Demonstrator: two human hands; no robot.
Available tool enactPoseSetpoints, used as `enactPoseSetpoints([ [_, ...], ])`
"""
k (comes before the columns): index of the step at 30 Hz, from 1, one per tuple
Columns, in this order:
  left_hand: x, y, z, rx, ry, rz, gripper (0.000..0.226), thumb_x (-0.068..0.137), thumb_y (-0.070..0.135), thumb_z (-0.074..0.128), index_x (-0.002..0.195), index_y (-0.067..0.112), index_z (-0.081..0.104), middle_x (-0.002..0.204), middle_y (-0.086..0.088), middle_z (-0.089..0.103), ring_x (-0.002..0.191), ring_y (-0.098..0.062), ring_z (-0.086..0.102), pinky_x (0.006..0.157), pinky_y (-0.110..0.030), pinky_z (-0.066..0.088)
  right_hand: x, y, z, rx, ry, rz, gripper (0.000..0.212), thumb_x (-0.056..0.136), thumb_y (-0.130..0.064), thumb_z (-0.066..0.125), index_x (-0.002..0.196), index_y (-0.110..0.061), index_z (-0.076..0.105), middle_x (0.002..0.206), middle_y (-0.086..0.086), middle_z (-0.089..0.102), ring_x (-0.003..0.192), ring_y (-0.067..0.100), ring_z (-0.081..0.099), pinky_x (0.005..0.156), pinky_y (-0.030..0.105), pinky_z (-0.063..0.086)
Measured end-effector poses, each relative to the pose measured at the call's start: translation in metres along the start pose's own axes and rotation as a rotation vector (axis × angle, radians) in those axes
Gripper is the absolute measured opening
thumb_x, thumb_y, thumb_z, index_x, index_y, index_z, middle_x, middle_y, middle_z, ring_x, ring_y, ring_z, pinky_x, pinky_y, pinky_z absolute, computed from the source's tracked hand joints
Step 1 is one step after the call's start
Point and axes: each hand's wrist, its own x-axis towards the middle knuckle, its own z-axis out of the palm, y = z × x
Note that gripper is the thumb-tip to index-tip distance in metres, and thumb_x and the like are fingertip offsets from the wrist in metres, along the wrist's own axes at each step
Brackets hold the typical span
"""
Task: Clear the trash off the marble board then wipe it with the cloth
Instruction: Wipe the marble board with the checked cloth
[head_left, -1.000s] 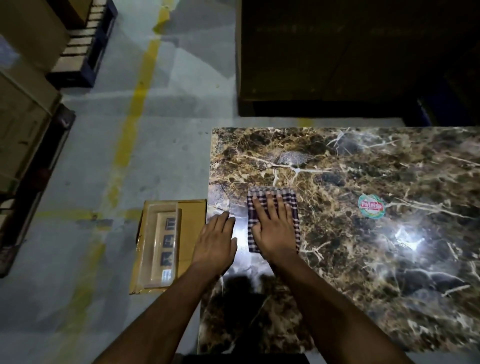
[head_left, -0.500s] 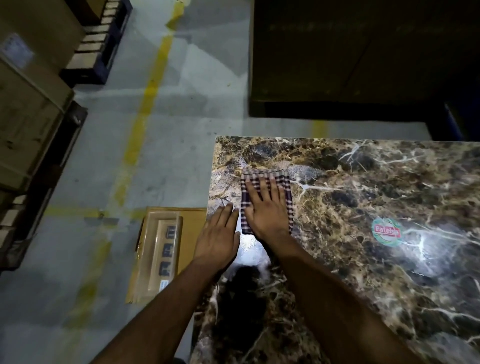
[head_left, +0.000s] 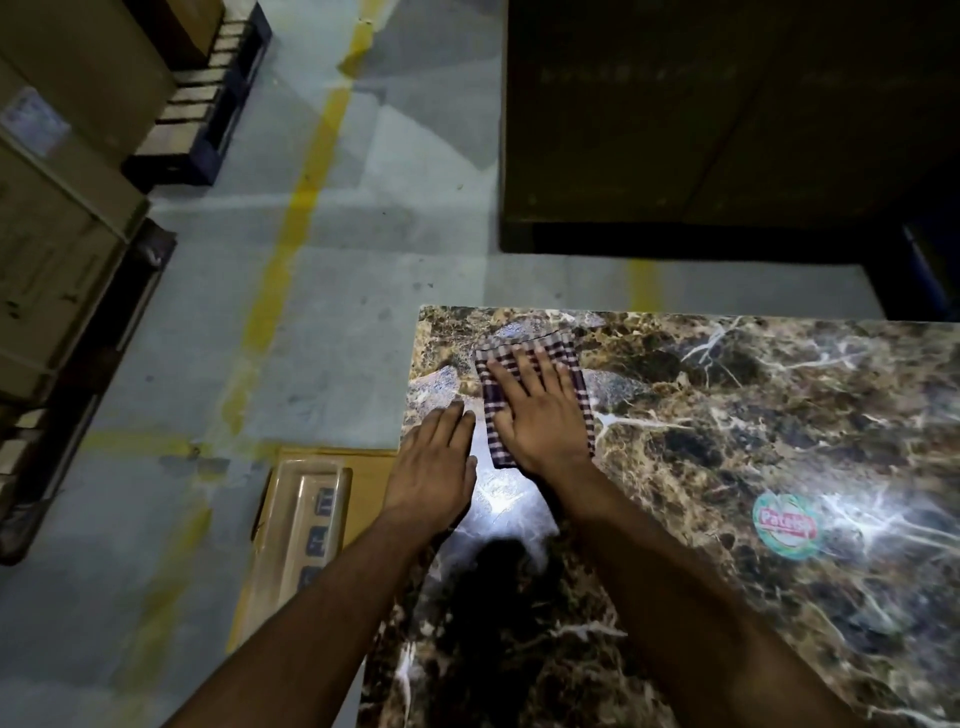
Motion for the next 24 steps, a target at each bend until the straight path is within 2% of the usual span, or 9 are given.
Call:
enactPoseSetpoints([
  [3,0.008,0.003,-0.002,0.015,-0.014,0.001,0.06,0.102,0.036,0.04,0.157,0.016,0.027,0.165,-0.006,0.024,0.148,-0.028,0.023,0.119,-0.043,0.025,0.027,0.018,-0.007,0.01,0.018,0.061,0.07,0.096,-0.047,0.025,0.162,-0.037,0.006,0.172,0.004,0.005,0.158,0.028,-0.001,0.127,0.05,0.003],
  [6,0.016,0.006,-0.001,0.025,-0.01,-0.001,0.06,0.1,0.035,0.043,0.156,0.016,0.03,0.164,-0.006,0.027,0.147,-0.028,0.025,0.117,-0.044,0.026,0.054,0.006,-0.006,0.015,0.017,0.113,0.071,0.095,-0.048,0.023,0.163,-0.035,0.003,0.171,0.008,0.008,0.158,0.032,0.001,0.126,0.053,0.006],
  [9,0.023,0.01,-0.002,0.026,-0.002,0.012,0.059,0.099,0.035,0.043,0.154,0.014,0.033,0.162,-0.008,0.03,0.145,-0.029,0.027,0.118,-0.044,0.028,0.052,0.004,-0.003,-0.004,-0.007,0.024,0.071,0.098,-0.048,0.022,0.162,-0.037,-0.006,0.172,0.007,0.003,0.158,0.031,-0.003,0.127,0.052,0.004],
  [12,0.028,0.015,-0.005,-0.006,0.005,0.004,0.06,0.101,0.034,0.042,0.157,0.015,0.028,0.163,-0.007,0.027,0.146,-0.028,0.024,0.12,-0.045,0.023,0.037,0.033,-0.008,-0.042,-0.005,-0.025,0.069,0.102,-0.048,0.023,0.159,-0.04,-0.014,0.171,0.006,-0.005,0.157,0.028,-0.009,0.127,0.05,-0.001],
  [15,0.03,0.021,-0.006,-0.017,-0.002,0.0,0.061,0.103,0.034,0.037,0.159,0.016,0.022,0.165,-0.005,0.021,0.149,-0.026,0.019,0.121,-0.045,0.017,0.044,0.062,-0.017,-0.025,0.029,0.079,0.068,0.101,-0.049,0.023,0.161,-0.039,-0.009,0.171,0.006,-0.001,0.157,0.028,-0.006,0.127,0.048,-0.003],
  [18,0.032,0.025,-0.005,-0.013,0.002,0.015,0.06,0.104,0.034,0.036,0.159,0.019,0.019,0.166,-0.003,0.019,0.15,-0.026,0.017,0.12,-0.047,0.016,0.053,0.058,-0.02,-0.008,0.058,0.148,0.069,0.097,-0.049,0.022,0.162,-0.037,0.0,0.171,0.007,0.008,0.158,0.03,0.001,0.127,0.05,0.004],
  [21,0.035,0.033,-0.002,-0.026,0.001,0.007,0.06,0.103,0.033,0.037,0.159,0.019,0.021,0.166,-0.002,0.018,0.148,-0.026,0.019,0.118,-0.048,0.02,0.031,0.052,-0.018,-0.02,0.029,0.046,0.07,0.099,-0.049,0.022,0.161,-0.037,-0.007,0.171,0.006,0.0,0.158,0.029,-0.005,0.127,0.049,0.001],
  [24,0.038,0.044,0.002,-0.037,0.032,-0.01,0.057,0.101,0.035,0.039,0.155,0.019,0.029,0.164,-0.003,0.022,0.144,-0.027,0.025,0.113,-0.049,0.027,-0.001,0.08,-0.021,-0.05,-0.002,0.013,0.07,0.099,-0.05,0.021,0.16,-0.039,-0.011,0.17,0.003,-0.006,0.157,0.026,-0.01,0.126,0.045,-0.005],
])
